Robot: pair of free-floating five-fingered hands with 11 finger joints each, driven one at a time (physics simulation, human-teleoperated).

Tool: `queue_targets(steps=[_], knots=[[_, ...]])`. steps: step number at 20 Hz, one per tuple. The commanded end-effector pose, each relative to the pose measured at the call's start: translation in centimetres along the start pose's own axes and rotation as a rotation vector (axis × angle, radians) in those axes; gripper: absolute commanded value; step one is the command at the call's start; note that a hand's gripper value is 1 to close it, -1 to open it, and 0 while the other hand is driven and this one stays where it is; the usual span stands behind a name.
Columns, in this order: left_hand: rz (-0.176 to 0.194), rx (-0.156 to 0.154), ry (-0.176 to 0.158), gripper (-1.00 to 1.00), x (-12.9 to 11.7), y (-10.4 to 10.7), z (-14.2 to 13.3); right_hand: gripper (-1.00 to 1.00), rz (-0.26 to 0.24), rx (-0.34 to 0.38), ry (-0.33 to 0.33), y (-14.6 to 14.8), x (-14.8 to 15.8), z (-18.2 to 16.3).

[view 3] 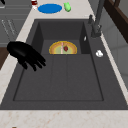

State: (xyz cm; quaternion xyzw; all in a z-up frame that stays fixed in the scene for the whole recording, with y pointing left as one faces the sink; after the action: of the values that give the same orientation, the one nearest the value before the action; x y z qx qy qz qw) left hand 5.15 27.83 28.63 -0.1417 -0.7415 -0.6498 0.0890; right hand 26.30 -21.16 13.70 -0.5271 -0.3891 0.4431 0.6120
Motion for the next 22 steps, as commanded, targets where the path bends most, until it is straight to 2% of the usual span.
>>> queue_targets(steps=[1, 10, 11, 12, 15, 17, 22], knots=[[0.0, 0.0, 0.0, 0.0, 0.0, 0.0, 0.0, -1.0, 0.003, -0.027, -0.055, -0.4, 0.0, 0.1], [-0.019, 0.009, 0.006, 0.0, -0.1, 0.0, 0.0, -1.0, 0.02, 0.003, -0.144, -0.6, 0.0, 0.3], [-0.02, 0.009, 0.007, 0.0, -0.1, 0.0, 0.0, -1.0, 0.018, 0.004, -0.137, -0.7, 0.0, 0.3], [-0.021, 0.01, 0.007, 0.0, -0.1, 0.0, 0.0, -1.0, 0.011, 0.004, -0.099, -0.7, 0.0, 0.3], [-0.023, 0.012, 0.009, 0.0, -0.1, 0.0, -0.1, -1.0, 0.02, 0.006, -0.172, -0.6, 0.2, 0.7], [-0.025, 0.012, 0.009, 0.0, -0.1, -0.1, -0.1, -1.0, 0.03, 0.007, -0.245, -0.7, 0.2, 0.5], [-0.027, 0.014, 0.01, 0.0, -0.1, -0.1, -0.1, -1.0, 0.035, 0.01, -0.352, -0.7, -0.1, 0.6]])
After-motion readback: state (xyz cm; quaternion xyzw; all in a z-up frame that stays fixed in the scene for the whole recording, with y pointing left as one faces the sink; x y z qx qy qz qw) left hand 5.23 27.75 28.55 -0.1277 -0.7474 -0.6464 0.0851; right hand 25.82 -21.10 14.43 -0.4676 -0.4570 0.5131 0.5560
